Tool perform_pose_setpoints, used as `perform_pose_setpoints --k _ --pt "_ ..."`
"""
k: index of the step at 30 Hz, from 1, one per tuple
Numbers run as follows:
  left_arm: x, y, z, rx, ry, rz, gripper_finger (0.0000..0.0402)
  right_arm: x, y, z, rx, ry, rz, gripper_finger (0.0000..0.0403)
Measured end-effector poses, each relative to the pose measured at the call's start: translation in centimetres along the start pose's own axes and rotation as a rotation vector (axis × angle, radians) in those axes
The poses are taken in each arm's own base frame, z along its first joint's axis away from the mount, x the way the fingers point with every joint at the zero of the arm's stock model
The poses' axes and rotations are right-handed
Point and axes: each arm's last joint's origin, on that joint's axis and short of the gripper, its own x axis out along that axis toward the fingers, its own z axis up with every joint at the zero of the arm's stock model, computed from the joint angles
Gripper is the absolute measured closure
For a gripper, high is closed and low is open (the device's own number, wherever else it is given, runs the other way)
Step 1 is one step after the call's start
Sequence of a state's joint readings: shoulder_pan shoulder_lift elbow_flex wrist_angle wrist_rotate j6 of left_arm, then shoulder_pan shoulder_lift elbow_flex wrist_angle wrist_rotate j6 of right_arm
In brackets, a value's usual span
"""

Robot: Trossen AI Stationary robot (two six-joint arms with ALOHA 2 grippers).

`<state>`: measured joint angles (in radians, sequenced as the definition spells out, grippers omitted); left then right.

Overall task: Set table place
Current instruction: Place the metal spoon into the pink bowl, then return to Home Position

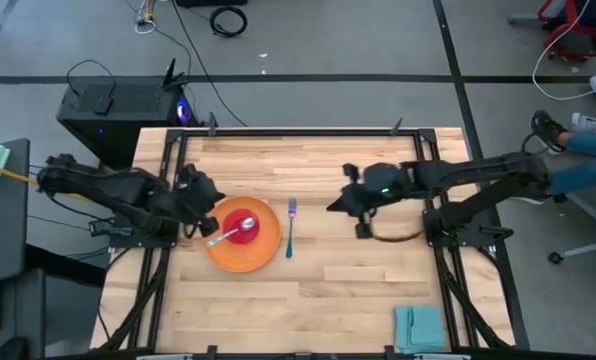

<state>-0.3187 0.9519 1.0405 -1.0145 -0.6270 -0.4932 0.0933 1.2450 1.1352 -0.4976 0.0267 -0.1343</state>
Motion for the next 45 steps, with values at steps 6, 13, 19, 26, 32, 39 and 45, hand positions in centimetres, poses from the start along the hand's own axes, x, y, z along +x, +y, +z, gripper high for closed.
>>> perform_pose_setpoints --k 6,13,19,26,32,39,45 --pt "-3.1 0.7 0.5 0.049 -0.203 -0.149 0.0396 -4.7 0.4 -1.0 -0.009 -0.185 0.034 0.04" --pt "-5.3 1.5 0.3 0.049 -0.325 -0.231 0.0391 -9.6 0.8 -5.3 0.035 -0.376 0.023 0.04" --pt "-6.2 2.5 0.0 0.051 -0.389 -0.165 0.0393 -13.3 1.1 -8.2 0.088 -0.525 0.024 0.04" --pt "-7.0 4.0 -0.9 0.037 -0.383 -0.173 0.0392 -15.2 1.2 -10.3 0.111 -0.593 0.009 0.04" --pt "-7.7 5.7 -1.8 -0.025 -0.393 -0.164 0.0389 -16.1 1.2 -10.8 0.112 -0.625 0.003 0.0401" --pt "-6.3 6.3 -4.6 -0.026 -0.488 -0.235 0.0396 -16.0 1.3 -11.0 0.108 -0.604 0.004 0.0401" --pt "-5.6 7.4 -7.5 -0.035 -0.663 -0.411 0.0385 -16.0 1.3 -11.0 0.105 -0.605 0.003 0.04"
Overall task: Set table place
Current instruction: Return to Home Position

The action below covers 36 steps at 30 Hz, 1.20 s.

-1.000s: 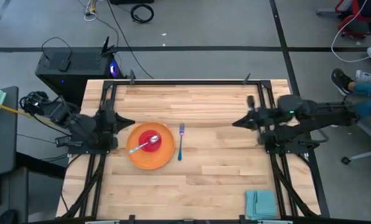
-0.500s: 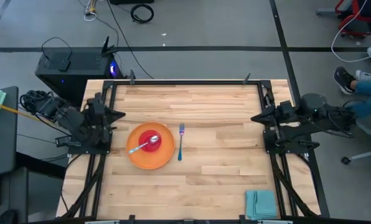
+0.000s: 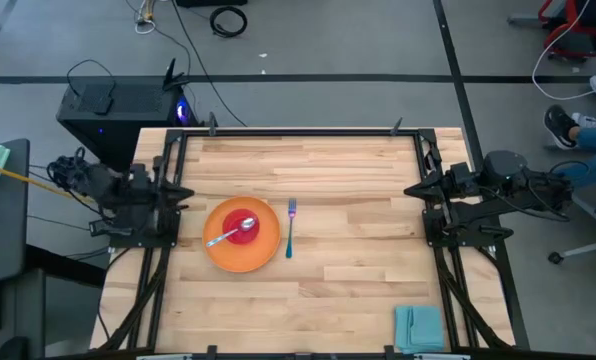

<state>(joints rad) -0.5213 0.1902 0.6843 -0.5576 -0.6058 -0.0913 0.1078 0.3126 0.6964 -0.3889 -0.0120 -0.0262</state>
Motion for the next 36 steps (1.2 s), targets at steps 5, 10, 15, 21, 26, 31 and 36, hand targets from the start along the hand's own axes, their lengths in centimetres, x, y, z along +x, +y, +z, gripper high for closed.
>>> perform_pose_setpoints --k 5,10,15,21,26,31,36 --pt "-2.1 1.5 -1.5 -0.044 -0.118 -0.04 0.0396 0.0 0.0 0.0 -0.009 0.0 0.0 0.0401" --pt "-2.1 1.4 -1.2 -0.004 -0.124 -0.062 0.0385 -0.5 0.0 0.1 -0.021 -0.023 -0.005 0.0399" --pt "-2.2 1.4 -1.3 0.014 -0.135 -0.097 0.0395 -1.8 0.0 0.2 -0.018 -0.068 -0.007 0.04" --pt "-1.5 0.9 -2.3 0.037 -0.104 -0.103 0.0385 -3.1 0.0 -1.0 -0.001 -0.117 -0.008 0.04" --pt "-1.0 0.7 -2.8 0.04 -0.1 -0.103 0.0396 -4.0 0.1 -2.3 0.006 -0.156 -0.008 0.04" --pt "-0.6 0.4 -3.2 0.046 -0.1 -0.103 0.0383 -4.3 0.1 -3.1 0.007 -0.163 -0.008 0.04" --pt "-0.2 0.1 -3.6 0.038 -0.123 -0.103 0.0389 -4.2 0.1 -3.0 0.01 -0.171 -0.005 0.0398"
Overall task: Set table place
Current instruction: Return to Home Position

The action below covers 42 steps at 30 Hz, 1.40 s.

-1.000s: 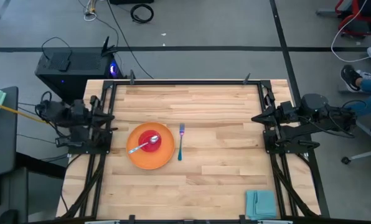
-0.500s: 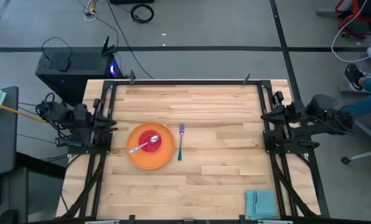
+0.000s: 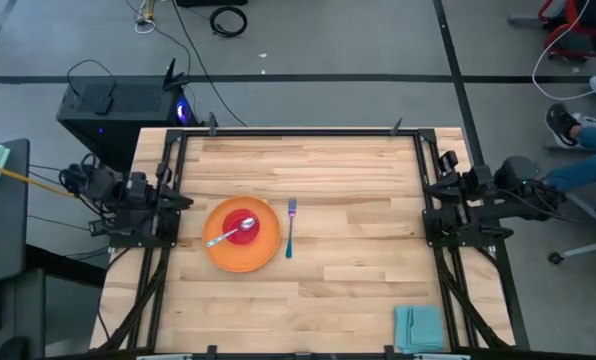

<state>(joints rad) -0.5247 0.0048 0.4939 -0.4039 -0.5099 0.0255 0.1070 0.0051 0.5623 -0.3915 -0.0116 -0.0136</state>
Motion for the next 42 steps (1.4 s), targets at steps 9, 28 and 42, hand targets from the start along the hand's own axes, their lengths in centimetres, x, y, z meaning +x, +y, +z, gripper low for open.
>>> perform_pose_setpoints --k 9,28,42 --pt "1.7 -1.1 -3.2 0.064 0.013 -0.012 0.0383 1.7 0.0 -2.8 0.047 -0.001 -0.001 0.0399" --pt "4.0 -2.7 -10.1 0.008 0.002 -0.063 0.0395 4.6 0.1 -11.7 0.066 0.035 0.011 0.0401" --pt "4.1 -2.8 -11.1 -0.017 0.003 -0.065 0.0395 4.9 0.2 -14.0 0.075 0.11 0.008 0.04"
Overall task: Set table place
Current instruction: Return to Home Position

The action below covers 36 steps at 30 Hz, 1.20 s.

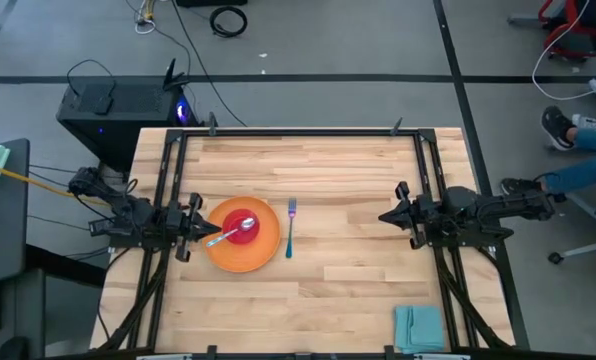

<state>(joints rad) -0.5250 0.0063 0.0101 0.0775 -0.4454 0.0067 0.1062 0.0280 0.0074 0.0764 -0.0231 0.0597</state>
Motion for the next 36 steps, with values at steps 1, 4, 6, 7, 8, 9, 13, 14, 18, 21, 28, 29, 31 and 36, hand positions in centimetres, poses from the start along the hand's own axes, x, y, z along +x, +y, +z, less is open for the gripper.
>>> perform_pose_setpoints --k 1,4,6,7,8,9,13,14,18,21,28,29,31,36 --pt "0.0 0.0 -0.01 0.009 0.001 0.0 0.0396 0.0 0.0 0.0 0.003 0.0 0.0 0.04" --pt "0.0 0.0 -0.05 0.039 0.005 0.0 0.0388 0.0 0.0 -0.01 0.013 0.001 0.0 0.04" --pt "0.0 0.0 -0.03 0.058 0.003 0.001 0.0374 0.0 0.0 -0.01 0.011 0.001 0.0 0.04" --pt "0.0 0.0 -0.02 0.066 0.001 0.001 0.0367 0.0 0.0 -0.01 0.012 0.001 0.0 0.04" --pt "0.0 0.01 0.0 0.077 -0.001 0.002 0.0361 0.0 0.0 -0.01 0.013 0.001 0.0 0.04" --pt "0.0 0.0 0.01 0.084 -0.002 0.002 0.0356 0.0 0.0 -0.01 0.016 0.001 0.0 0.04" --pt "0.0 0.0 0.03 0.081 -0.004 0.002 0.0346 0.0 0.0 -0.01 0.016 0.001 0.0 0.04" --pt "0.0 0.0 0.02 0.081 -0.005 0.002 0.0346 0.0 0.0 -0.01 0.016 0.001 0.0 0.04" --pt "0.0 0.0 0.02 0.08 -0.005 0.002 0.0351 0.0 0.0 -0.01 0.016 0.001 0.0 0.0395" --pt "0.01 0.0 0.02 0.08 -0.005 0.002 0.0357 0.0 0.0 -0.01 0.016 0.001 0.0 0.0391" --pt "0.01 0.0 0.01 0.08 -0.006 0.002 0.0362 0.0 0.0 -0.01 0.016 0.001 0.0 0.0391" --pt "0.01 0.0 0.01 0.08 -0.006 0.002 0.036 0.0 0.0 -0.01 0.016 0.001 0.0 0.0391" --pt "0.01 0.0 0.01 0.08 -0.006 0.002 0.0358 0.0 0.0 -0.01 0.016 0.001 0.0 0.0391" --pt "0.01 0.0 0.0 0.081 -0.006 0.002 0.0354 0.0 0.0 0.0 0.016 0.001 0.0 0.0389"
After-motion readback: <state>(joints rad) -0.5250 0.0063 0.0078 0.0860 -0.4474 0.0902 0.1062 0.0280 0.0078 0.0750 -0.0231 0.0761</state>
